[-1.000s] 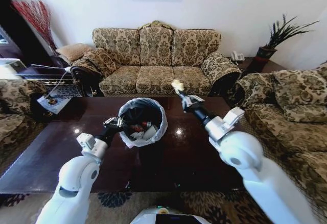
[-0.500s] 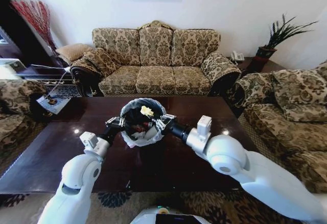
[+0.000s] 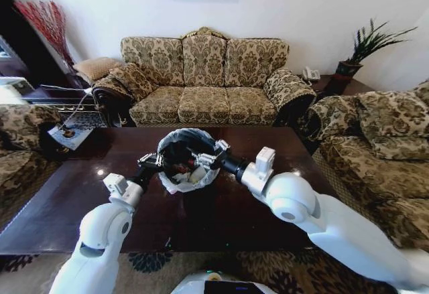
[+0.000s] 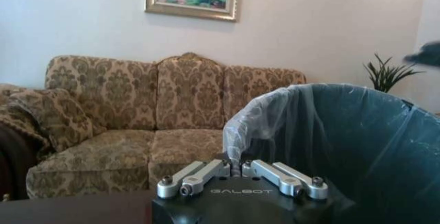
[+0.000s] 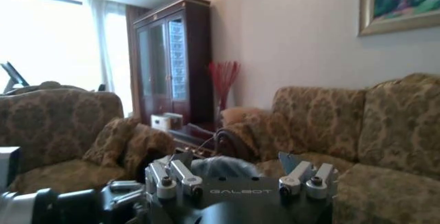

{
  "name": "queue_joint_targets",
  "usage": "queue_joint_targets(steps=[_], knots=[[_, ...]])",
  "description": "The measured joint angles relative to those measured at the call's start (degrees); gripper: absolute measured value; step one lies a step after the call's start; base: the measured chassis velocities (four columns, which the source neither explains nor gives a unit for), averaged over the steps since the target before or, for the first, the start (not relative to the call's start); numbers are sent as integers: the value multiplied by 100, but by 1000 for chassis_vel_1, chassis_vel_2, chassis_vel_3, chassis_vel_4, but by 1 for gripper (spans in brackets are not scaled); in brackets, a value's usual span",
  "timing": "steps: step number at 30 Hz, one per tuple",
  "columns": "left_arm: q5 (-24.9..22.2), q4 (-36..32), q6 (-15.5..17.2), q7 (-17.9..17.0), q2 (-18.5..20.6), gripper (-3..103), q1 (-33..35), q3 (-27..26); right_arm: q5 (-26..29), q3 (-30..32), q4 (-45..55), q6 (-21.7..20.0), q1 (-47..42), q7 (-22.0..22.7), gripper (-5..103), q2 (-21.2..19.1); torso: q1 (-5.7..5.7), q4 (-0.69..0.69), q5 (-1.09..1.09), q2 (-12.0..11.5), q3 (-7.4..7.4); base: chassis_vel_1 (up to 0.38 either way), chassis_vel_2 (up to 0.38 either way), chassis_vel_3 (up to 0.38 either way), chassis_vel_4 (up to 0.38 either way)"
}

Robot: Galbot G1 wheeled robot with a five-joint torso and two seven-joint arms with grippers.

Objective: Move to the front of the table and place the trash on the table into the trash bin.

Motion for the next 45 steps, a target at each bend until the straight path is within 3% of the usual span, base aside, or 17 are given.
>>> queue_joint_targets(steps=[2, 4, 5, 7, 8, 10, 13, 15, 23, 29, 45], knots=[[0, -10, 0, -1, -9, 3, 11, -26, -84, 92, 31, 46, -77, 67, 85, -35, 0, 0, 0, 0, 0, 0, 0, 0, 0], [-3, -65, -6, -8, -46, 3, 65, -120, -637, 351, 56, 124, -419, 295, 95, -72, -1, 0, 1, 0, 0, 0, 0, 0, 0], [-3, -65, -6, -8, -46, 3, 65, -120, -637, 351, 56, 124, -419, 295, 95, -72, -1, 0, 1, 0, 0, 0, 0, 0, 0], [-9, -91, -27, -23, -51, 3, 113, -179, -1391, 715, 70, 153, -1097, 469, 100, -3, -1, 3, 0, 0, 0, 0, 0, 0, 0], [-9, -91, -27, -23, -51, 3, 113, -179, -1391, 715, 70, 153, -1097, 469, 100, -3, -1, 3, 0, 0, 0, 0, 0, 0, 0], [-26, -96, -28, -35, -69, 3, 106, -201, -2052, 1240, 48, 234, -2046, 373, 100, 249, 0, -1, 1, 0, 0, 0, 0, 0, 0], [-43, -104, -29, -50, -83, 3, 93, -208, -2474, 1672, 67, 263, -2816, 273, 100, 524, -1, -2, 1, 0, 0, 0, 0, 0, 0], [-49, -110, -29, -55, -95, 3, 96, -211, -2915, 2091, 158, 355, -3670, 127, 100, 933, -1, -2, 2, 0, 0, 0, 0, 0, 0], [-49, -127, -30, -59, -93, 3, 91, -204, -4256, 2164, 290, 875, -5048, -192, 100, 1608, 0, 0, -1, 0, 0, 17, -11, -13, 15], [-84, -166, -63, -41, -118, 3, 126, -274, -4588, 1920, 300, 897, -5060, -249, 100, 1719, 2, 1, -1, 0, 1, 130, -125, -138, 140], [-152, -153, -152, 16, -166, 3, 155, -330, -4608, 1907, 179, 904, -5015, -275, 100, 1696, -2, 0, -1, 1, 0, 319, -248, -319, 248]])
